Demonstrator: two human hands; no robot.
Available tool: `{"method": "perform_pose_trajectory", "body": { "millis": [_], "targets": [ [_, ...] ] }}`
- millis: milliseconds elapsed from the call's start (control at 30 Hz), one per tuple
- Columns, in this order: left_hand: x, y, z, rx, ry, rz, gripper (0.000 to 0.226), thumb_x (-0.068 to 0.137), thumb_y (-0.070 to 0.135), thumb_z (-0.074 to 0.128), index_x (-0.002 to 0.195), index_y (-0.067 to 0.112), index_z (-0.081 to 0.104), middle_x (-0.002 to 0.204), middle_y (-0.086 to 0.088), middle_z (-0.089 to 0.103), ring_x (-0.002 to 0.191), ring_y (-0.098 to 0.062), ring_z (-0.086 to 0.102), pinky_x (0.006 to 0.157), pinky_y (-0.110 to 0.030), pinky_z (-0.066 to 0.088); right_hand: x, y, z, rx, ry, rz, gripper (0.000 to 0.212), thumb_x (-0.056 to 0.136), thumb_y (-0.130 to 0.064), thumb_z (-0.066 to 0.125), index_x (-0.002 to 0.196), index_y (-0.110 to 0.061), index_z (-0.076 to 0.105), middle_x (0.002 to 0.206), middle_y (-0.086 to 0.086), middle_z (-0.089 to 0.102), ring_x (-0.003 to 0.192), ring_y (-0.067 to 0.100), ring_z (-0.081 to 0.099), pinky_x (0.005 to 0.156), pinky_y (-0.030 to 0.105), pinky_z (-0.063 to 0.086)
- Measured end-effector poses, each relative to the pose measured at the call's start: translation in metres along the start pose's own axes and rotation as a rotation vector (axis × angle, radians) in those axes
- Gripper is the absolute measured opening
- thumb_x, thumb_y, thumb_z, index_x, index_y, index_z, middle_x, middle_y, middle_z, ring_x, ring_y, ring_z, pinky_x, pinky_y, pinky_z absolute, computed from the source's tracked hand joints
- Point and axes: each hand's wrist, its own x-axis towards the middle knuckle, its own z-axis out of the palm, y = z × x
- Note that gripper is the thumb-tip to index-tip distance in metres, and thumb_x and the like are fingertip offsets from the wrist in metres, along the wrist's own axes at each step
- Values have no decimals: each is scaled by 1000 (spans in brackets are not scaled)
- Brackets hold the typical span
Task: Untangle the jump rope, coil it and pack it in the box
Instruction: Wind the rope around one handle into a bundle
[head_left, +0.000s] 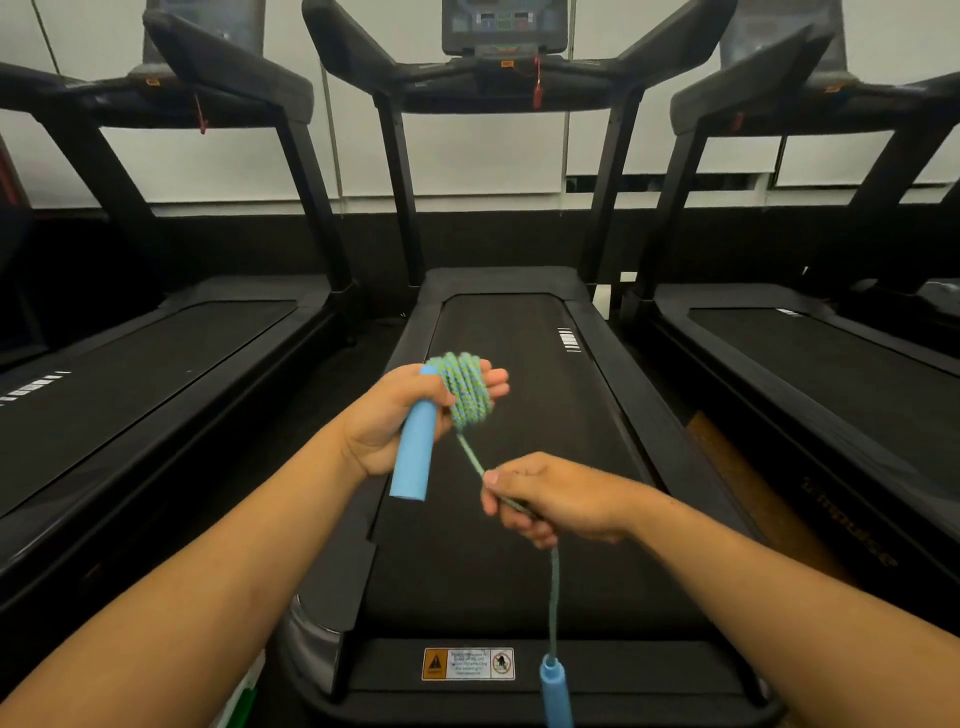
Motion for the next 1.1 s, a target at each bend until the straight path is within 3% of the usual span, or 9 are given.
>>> {"method": "perform_pose_trajectory", "body": {
  "millis": [233, 367, 500, 567, 633, 700, 733, 867, 1100],
  "targets": [
    [-6, -16, -13, 514, 132, -144, 43, 81, -21, 41, 117, -9, 61, 100, -9, 79, 91, -13, 75, 77, -19, 57, -15, -44, -20, -5, 160, -184, 25, 106, -19, 45, 86, -10, 57, 57, -2, 39, 47, 11, 28, 47, 26, 24],
    [-15, -15, 3, 635, -98, -323, 60, 71, -13, 46, 131, -9, 56, 129, -20, 68, 124, -30, 64, 104, -35, 51, -14, -43, -46, 53, 396, -266, 28, 106, -21, 47, 81, -11, 55, 55, -3, 38, 45, 10, 27, 47, 26, 22],
    [-18, -16, 29, 635, -375, -331, 61, 74, -13, 49, 135, -16, 49, 137, -33, 57, 132, -46, 53, 116, -51, 36, -2, -20, -58, 104, 490, -246, 29, 106, -27, 49, 80, -13, 54, 55, -5, 36, 44, 8, 26, 45, 24, 21],
    [-19, -11, 36, 573, -348, -263, 61, 73, -7, 57, 132, -20, 49, 131, -42, 54, 126, -59, 51, 115, -62, 34, 1, -8, -56, 126, 447, -239, 30, 105, -30, 51, 81, -13, 56, 56, -4, 35, 45, 9, 27, 45, 23, 25],
    [-19, -4, 40, 469, -302, -219, 52, 70, -4, 62, 120, -18, 57, 112, -38, 62, 98, -53, 64, 89, -45, 58, 5, 2, -48, 192, 377, -239, 31, 106, -24, 49, 79, -12, 57, 54, -5, 39, 45, 10, 33, 50, 27, 32],
    [-20, 3, 40, 392, -202, -141, 39, 72, -7, 57, 109, -11, 68, 99, -26, 66, 73, -31, 66, 52, -20, 52, 8, 11, -34, 220, 334, -186, 35, 107, -12, 43, 76, -16, 59, 54, -7, 41, 47, 8, 33, 52, 26, 29],
    [-20, 6, 40, 333, -188, -90, 40, 76, -11, 49, 107, -4, 74, 99, -22, 71, 73, -26, 70, 52, -18, 51, 10, 15, -28, 216, 304, -157, 33, 107, -13, 43, 78, -16, 58, 56, -6, 40, 47, 8, 31, 50, 26, 26],
    [-12, 15, 26, 34, -145, 100, 61, 74, -13, 41, 133, -10, 55, 137, -30, 58, 129, -40, 58, 107, -42, 49, 15, 26, -4, 191, 129, -89, 28, 108, -26, 45, 86, -12, 55, 58, -1, 39, 46, 10, 32, 45, 22, 30],
    [-1, 9, -8, 151, 186, 192, 63, 68, -9, 47, 131, -10, 53, 133, -26, 63, 126, -35, 62, 107, -37, 50, 0, -3, 18, 76, -37, 36, 11, 104, -15, 51, 98, -9, 58, 67, 6, 54, 53, 20, 60, 53, 32, 55]
  ]
}}
